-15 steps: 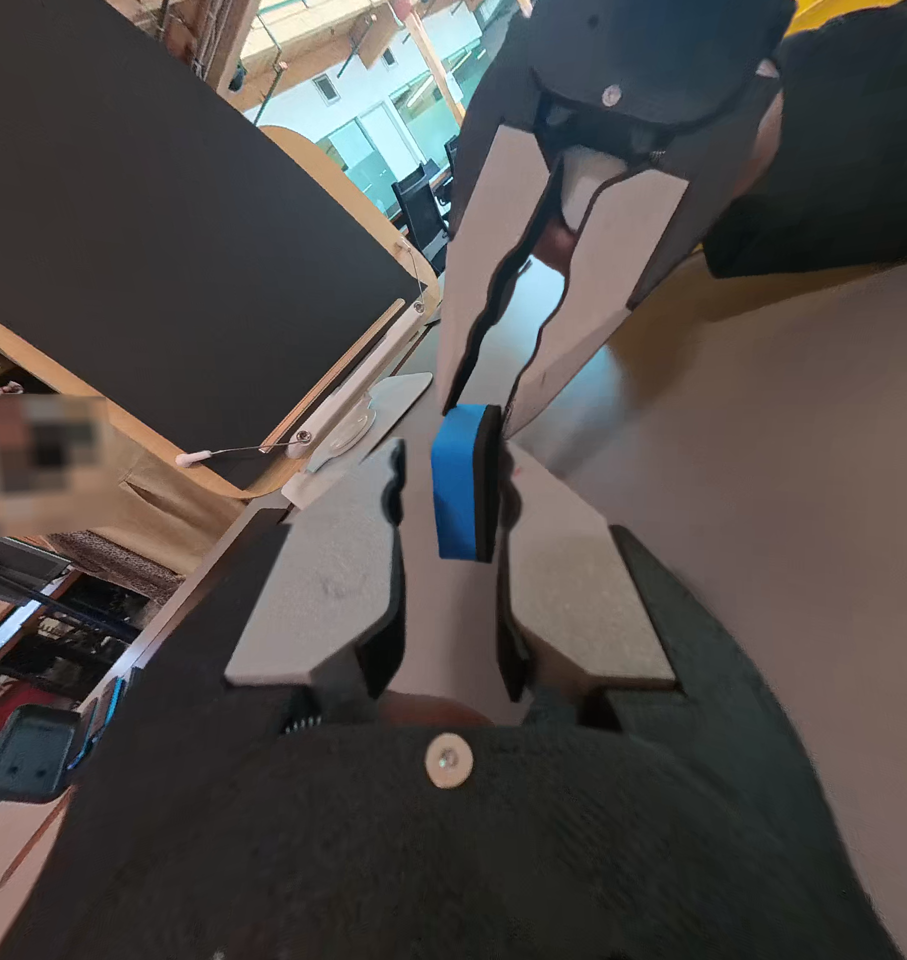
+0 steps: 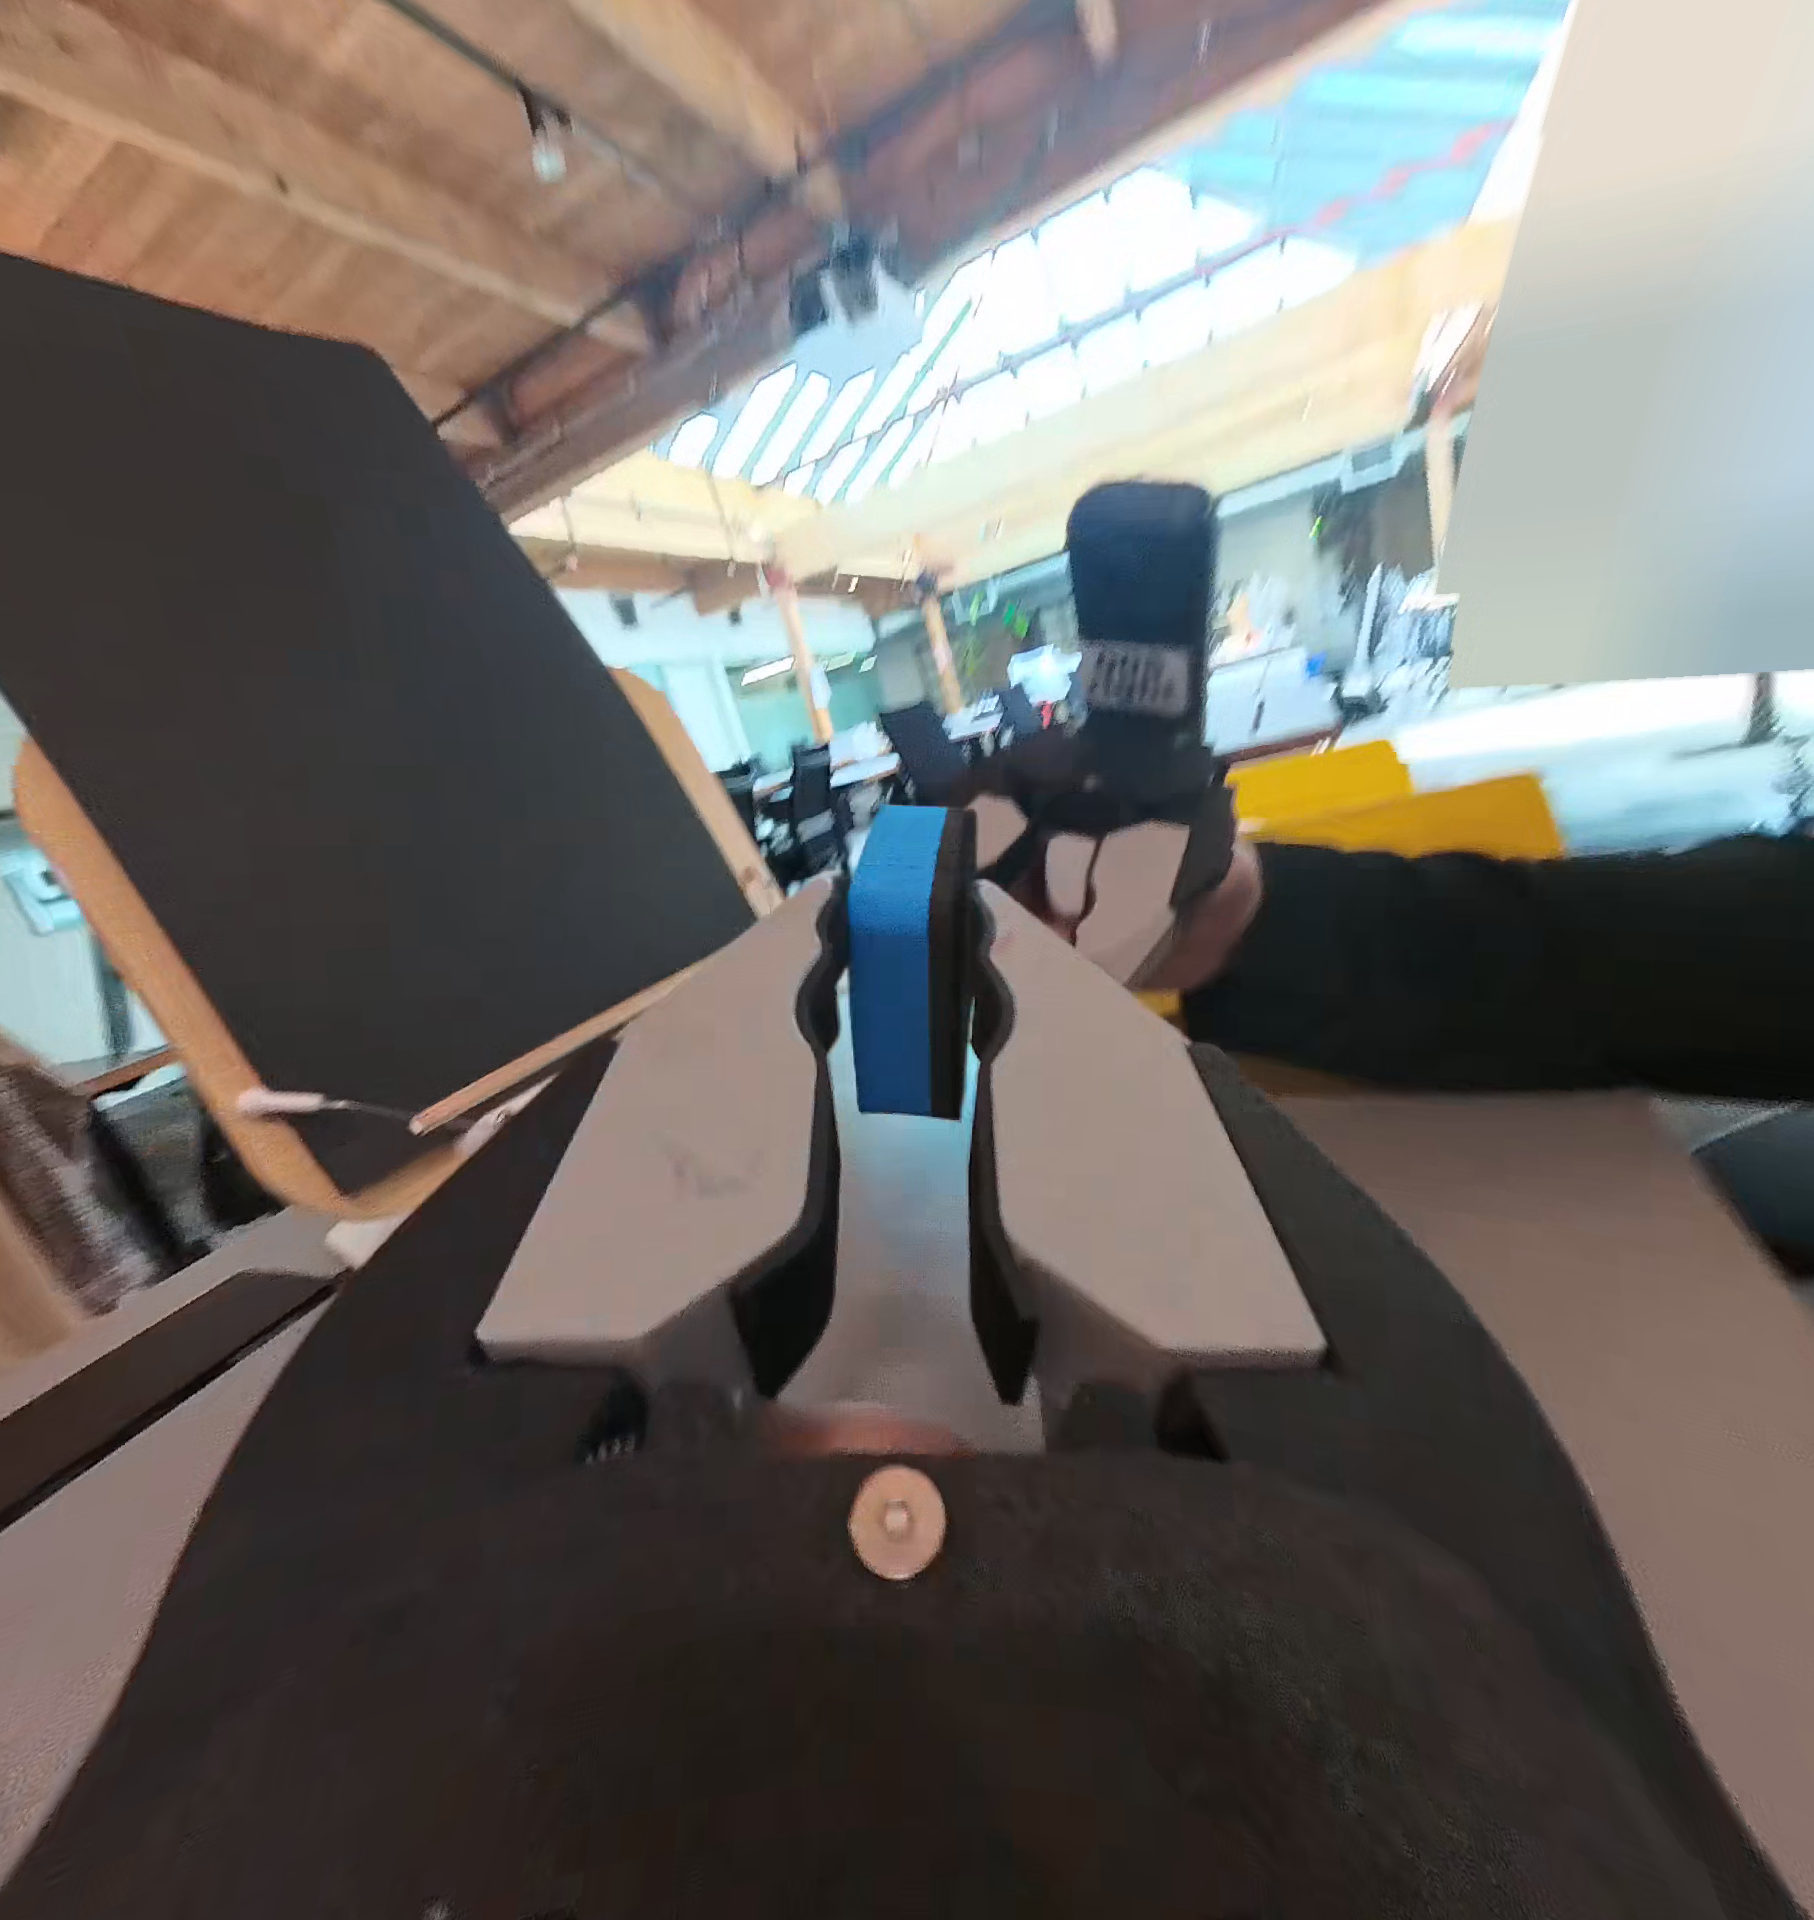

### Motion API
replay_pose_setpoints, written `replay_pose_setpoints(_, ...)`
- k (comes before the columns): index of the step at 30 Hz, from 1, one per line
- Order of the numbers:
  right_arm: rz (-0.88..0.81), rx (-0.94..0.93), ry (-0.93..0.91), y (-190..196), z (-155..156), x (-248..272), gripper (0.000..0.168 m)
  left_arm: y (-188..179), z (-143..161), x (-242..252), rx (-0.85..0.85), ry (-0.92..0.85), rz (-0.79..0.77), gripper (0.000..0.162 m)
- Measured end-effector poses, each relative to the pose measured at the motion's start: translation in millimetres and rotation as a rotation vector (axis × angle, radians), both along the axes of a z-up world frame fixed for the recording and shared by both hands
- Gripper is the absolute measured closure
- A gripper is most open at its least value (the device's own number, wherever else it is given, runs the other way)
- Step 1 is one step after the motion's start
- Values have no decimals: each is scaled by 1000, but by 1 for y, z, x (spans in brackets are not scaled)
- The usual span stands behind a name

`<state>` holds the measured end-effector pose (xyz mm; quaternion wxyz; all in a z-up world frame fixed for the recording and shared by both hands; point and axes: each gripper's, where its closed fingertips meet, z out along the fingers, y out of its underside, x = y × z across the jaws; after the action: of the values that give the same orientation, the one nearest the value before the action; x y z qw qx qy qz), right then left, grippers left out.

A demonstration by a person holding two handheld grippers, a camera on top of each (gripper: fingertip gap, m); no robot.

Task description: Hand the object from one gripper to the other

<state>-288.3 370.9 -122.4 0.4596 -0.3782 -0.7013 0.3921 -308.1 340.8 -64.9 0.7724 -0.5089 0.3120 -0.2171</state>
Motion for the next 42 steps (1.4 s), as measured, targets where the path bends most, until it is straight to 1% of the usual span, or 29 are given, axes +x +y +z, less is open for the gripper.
replay_pose_setpoints(4, 85, -121, 49, -15, 8, -5, 124, -16, 16, 0, 22, -119, -121, 143)
replay_pose_setpoints(5, 109, -154, 68, -20, 12, -6, 122, -17, 16, 1, 19, -121, -133, 143)
replay_pose_setpoints(8, 189, -258, 136, -34, 30, -4, 123, -17, 13, 6, 24, -106, -136, 142)
replay_pose_setpoints(9, 201, -285, 158, -35, 35, -4, 125, -17, 12, 9, 22, -108, -145, 143)
replay_pose_setpoints(11, 217, -312, 184, -37, 41, -4, 139, -15, 8, 13, 7, -91, -148, 143)
replay_pose_setpoints(12, 224, -310, 189, -37, 42, -3, 149, -13, 5, 15, 2, -82, -140, 142)
replay_pose_setpoints(15, 187, -291, 168, -29, 38, -3, 149, -6, -1, 14, -28, -58, -92, 141)
replay_pose_setpoints(17, 146, -298, 154, -20, 36, -3, 149, 4, -7, 8, -40, -18, 1, 139)
replay_pose_setpoints(20, 83, -263, 111, -6, 28, -1, 150, 15, -23, 7, -68, 95, 100, 126)
replay_pose_setpoints(23, 69, -231, 38, -2, 17, 3, 150, 22, -38, 9, -113, 164, 129, 120)
replay_pose_setpoints(25, 56, -212, -22, -1, 6, 3, 150, 24, -47, 13, -135, 202, 123, 122)
replay_pose_setpoints(27, 34, -173, -66, 1, -4, 1, 150, 29, -55, 11, -144, 248, 165, 138)
replay_pose_setpoints(29, 14, -119, -87, 2, -11, 0, 150, 32, -64, 9, -182, 290, 158, 138)
replay_pose_setpoints(31, 26, -120, -61, -1, -7, -1, 149, 36, -71, 7, -219, 312, 163, 139)
replay_pose_setpoints(34, 43, -138, -53, -5, -3, -1, 147, 38, -79, 8, -207, 370, 193, 140)
replay_pose_setpoints(38, 12, -94, -49, -2, -4, -4, 148, 41, -80, 5, -238, 343, 202, 140)
replay_pose_setpoints(40, -27, -48, -24, 1, 0, -6, 149, 45, -78, 2, -246, 304, 238, 137)
replay_pose_setpoints(42, -113, 4, 29, 13, 9, -8, 149, 49, -81, -3, -253, 309, 282, 126)
